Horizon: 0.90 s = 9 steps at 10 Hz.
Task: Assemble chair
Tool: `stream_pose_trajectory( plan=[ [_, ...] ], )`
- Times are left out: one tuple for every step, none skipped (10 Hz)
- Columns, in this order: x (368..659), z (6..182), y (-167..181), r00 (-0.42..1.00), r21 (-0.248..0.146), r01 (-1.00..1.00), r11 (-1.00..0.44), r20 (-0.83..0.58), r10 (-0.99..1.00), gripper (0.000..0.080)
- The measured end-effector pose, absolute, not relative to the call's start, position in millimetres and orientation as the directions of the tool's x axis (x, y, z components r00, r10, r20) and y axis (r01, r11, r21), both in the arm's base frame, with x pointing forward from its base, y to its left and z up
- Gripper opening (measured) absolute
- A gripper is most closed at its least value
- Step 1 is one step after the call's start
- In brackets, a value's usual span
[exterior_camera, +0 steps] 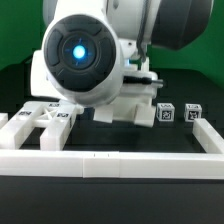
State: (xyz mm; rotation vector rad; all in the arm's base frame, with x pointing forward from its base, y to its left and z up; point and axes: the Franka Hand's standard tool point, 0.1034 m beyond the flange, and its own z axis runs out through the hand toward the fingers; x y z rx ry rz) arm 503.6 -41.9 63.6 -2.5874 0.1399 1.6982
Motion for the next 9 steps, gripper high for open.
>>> stream_pose_trajectory(
  plan=[
    [504, 61.3, -42, 0.402, 0.014, -0.098, -0.995, -0.914, -0.052, 0.0221],
    [504, 60.0, -42, 0.403, 0.016, -0.099, -0.995, -0.914, -0.055, 0.0355],
    [504, 58.8, -43, 0.404, 0.016, -0.100, -0.995, -0.913, -0.055, 0.0355],
    [504, 57.3, -45, 0.404, 0.016, -0.102, -0.995, -0.913, -0.056, 0.0550],
    [505, 56.0, -47, 0.410, 0.014, -0.104, -0.994, -0.910, -0.056, 0.0619],
    [507, 56.4, -53, 0.419, -0.011, -0.093, -0.996, -0.907, -0.029, 0.0640],
    [510, 57.0, -59, 0.429, -0.029, -0.090, -0.996, -0.903, -0.012, 0.0640],
    [514, 58.0, -65, 0.435, -0.040, -0.091, -0.995, -0.900, -0.004, 0.0648],
    [516, 63.9, -69, 0.446, -0.054, -0.079, -0.995, -0.895, 0.013, 0.0648]
  ],
)
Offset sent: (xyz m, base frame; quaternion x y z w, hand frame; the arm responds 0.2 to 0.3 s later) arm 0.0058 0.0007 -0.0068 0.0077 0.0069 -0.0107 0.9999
